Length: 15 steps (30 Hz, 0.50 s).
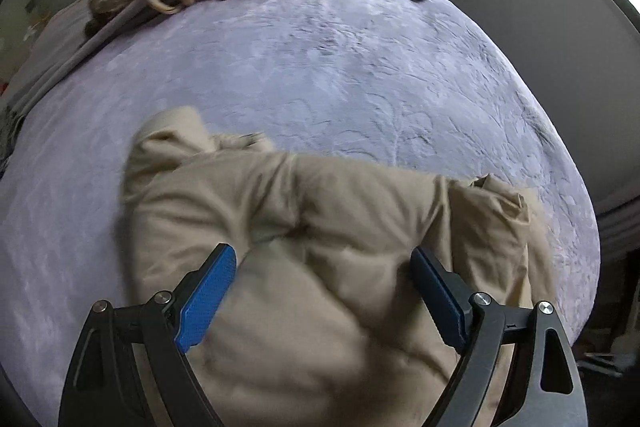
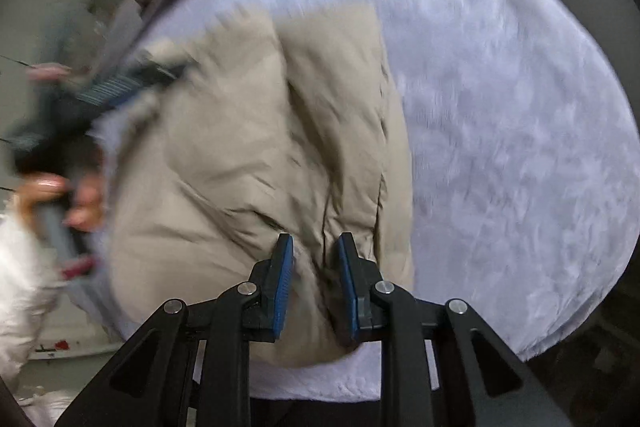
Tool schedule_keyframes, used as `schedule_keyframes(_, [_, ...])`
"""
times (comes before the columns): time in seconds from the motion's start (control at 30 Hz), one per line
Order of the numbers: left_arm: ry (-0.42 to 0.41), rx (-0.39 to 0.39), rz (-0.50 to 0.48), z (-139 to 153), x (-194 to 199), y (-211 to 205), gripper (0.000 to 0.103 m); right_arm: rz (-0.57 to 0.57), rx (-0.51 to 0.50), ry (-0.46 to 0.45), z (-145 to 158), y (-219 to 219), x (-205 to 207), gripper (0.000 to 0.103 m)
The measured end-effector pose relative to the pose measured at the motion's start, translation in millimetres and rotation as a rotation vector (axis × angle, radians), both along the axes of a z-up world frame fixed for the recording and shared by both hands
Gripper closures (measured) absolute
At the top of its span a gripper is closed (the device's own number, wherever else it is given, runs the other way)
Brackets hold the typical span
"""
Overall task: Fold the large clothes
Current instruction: 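Lower the beige coat bundle onto the bed with both tools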
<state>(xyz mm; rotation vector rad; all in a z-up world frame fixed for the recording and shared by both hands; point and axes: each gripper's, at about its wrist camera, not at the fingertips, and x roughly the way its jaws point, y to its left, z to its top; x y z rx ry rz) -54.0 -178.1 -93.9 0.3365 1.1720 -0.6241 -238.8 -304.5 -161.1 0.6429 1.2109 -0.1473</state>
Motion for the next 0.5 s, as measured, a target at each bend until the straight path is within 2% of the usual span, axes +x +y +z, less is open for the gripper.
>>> schedule_keyframes(0.17, [0.031, -0.002, 0.049, 15, -10, 47, 0.013, 0.017, 0.018, 0.039, -19, 3, -2, 0.078])
schedule_keyframes(0.3, [0.056, 0.05, 0.079, 10, -21, 76, 0.013, 0.007, 0.01, 0.057, -25, 9, -1, 0.078])
schedule_keyframes(0.5, [0.083, 0.031, 0.091, 12, -34, 100, 0.013, -0.001, -0.025, 0.089, -31, 27, 5, 0.077])
